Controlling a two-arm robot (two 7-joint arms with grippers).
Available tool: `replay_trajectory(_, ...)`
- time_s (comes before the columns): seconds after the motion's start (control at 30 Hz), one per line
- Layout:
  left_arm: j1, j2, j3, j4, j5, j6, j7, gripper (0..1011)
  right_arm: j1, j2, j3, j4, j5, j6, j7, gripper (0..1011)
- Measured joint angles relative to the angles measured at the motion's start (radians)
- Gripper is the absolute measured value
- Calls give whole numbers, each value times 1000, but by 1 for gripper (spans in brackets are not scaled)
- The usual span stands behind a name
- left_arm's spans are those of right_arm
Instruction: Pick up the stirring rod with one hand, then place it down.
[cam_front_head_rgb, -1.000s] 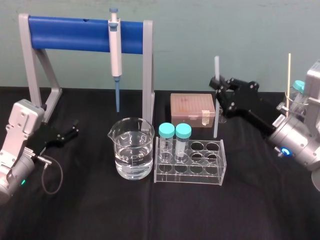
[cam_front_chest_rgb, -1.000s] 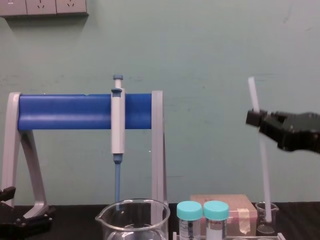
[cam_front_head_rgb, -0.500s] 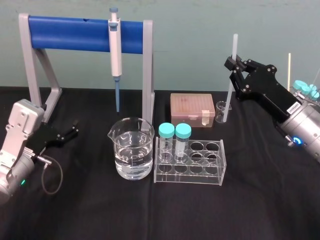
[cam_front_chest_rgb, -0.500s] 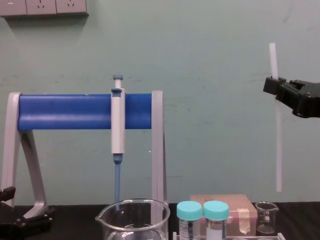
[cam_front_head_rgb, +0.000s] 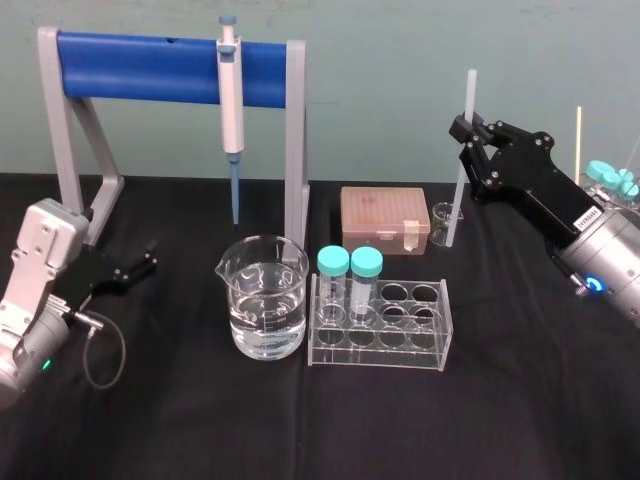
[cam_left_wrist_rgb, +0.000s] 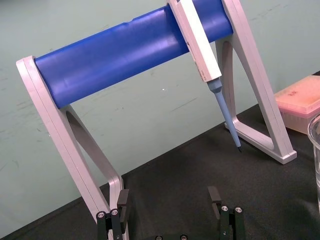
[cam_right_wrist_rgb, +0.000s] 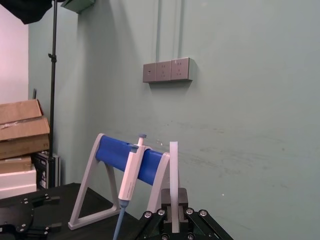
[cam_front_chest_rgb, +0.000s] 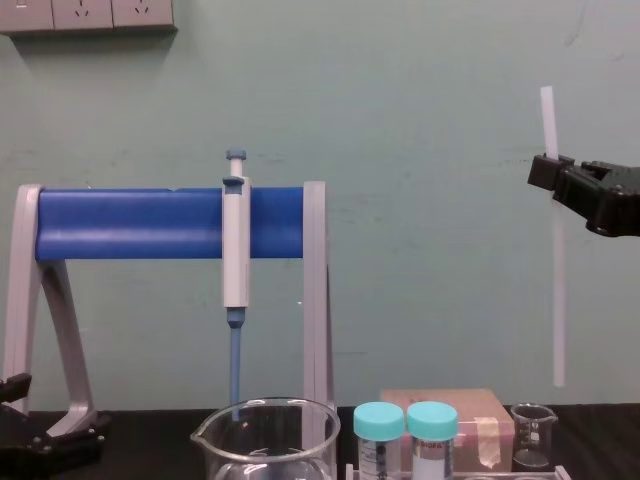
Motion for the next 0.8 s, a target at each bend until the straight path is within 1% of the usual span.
replay_trajectory(0.8, 0, 0, 0, 0, 0, 0, 0, 1000, 5, -5, -5, 7, -2, 4, 6, 69)
